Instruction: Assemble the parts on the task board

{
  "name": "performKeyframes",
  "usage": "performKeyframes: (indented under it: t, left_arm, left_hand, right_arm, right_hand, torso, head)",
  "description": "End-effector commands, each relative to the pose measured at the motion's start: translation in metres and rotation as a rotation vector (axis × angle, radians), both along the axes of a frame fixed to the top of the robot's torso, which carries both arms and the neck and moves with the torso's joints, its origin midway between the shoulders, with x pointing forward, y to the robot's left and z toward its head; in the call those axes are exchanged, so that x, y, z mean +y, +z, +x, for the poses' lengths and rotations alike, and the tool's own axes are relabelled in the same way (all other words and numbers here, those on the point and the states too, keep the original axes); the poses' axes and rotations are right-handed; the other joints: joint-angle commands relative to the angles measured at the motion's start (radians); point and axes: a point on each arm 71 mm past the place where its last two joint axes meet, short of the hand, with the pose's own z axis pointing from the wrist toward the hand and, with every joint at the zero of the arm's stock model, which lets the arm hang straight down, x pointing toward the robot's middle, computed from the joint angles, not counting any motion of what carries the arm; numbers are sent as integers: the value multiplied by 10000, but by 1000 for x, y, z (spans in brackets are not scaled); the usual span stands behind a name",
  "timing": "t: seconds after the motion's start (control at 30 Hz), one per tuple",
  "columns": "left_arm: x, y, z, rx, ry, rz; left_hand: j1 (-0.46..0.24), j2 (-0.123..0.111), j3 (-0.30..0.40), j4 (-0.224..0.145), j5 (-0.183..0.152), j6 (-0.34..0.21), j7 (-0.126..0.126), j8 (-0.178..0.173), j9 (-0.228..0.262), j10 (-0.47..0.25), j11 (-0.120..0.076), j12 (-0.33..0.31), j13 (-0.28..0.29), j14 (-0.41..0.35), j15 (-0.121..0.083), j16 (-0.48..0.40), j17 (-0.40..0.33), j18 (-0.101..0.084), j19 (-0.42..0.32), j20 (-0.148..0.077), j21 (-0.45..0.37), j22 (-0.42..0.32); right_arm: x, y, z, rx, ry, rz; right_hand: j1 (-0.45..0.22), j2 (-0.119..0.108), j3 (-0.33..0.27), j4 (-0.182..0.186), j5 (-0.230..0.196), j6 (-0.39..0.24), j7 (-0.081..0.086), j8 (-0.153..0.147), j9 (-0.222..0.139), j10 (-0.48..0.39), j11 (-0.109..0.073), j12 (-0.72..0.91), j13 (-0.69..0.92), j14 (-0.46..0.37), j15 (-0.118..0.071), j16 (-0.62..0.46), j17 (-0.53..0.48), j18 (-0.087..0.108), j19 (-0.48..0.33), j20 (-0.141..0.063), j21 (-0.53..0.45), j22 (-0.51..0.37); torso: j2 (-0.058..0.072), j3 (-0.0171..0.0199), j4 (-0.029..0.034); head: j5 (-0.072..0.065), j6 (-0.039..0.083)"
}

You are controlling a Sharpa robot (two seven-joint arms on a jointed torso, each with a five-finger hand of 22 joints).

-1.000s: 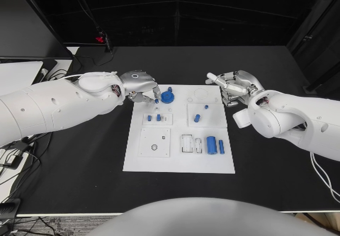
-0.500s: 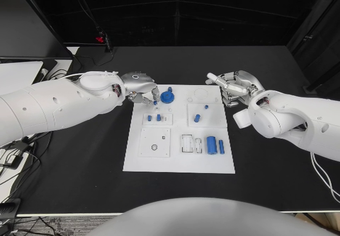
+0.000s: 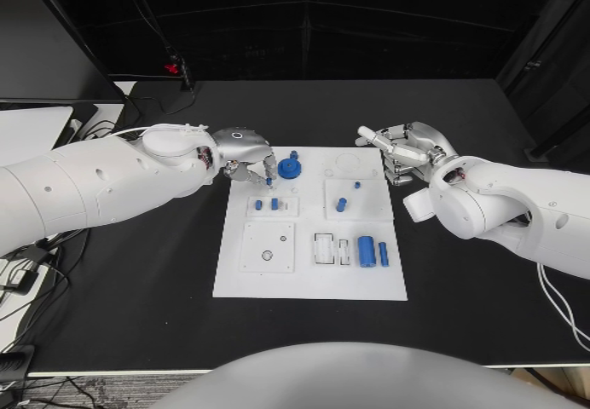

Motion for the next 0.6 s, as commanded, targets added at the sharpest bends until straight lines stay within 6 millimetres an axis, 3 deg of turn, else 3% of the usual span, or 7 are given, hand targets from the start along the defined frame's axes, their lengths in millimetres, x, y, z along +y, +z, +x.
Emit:
performKeyframes:
  t: [0.03,0.6]
  left_arm:
    - [0,-1,0,167,31,173]
    - [1,-4,2,353,55,316]
  left_hand:
    - [-56,-10,74,-7,-15,3,-15,13,15,8,-7,-47,-8,1063,-75,9,2635,-63,1042,-79,32,2631]
    - [-130,-53,98,8,-41,-6,0,-18,9,9,10,-89,-2,1063,-69,9,2635,-63,1042,-77,32,2631]
  right_arm:
    - [1,1,0,-67,52,47]
    - [1,1,0,-73,54,52]
  right_hand:
    - [22,113,-56,-5,39,-51,-19,49,-15,1076,-37,25,2632,1076,-19,25,2635,43,349,-33,-56,2276]
    - [27,115,-64,-6,43,-55,-18,55,-17,1076,-37,25,2632,1076,-19,25,2635,44,347,-34,-58,2275]
  torso:
    - [6,-1,5]
    - [0,6,-3]
  head:
    - [-4,0]
    - [-50,0]
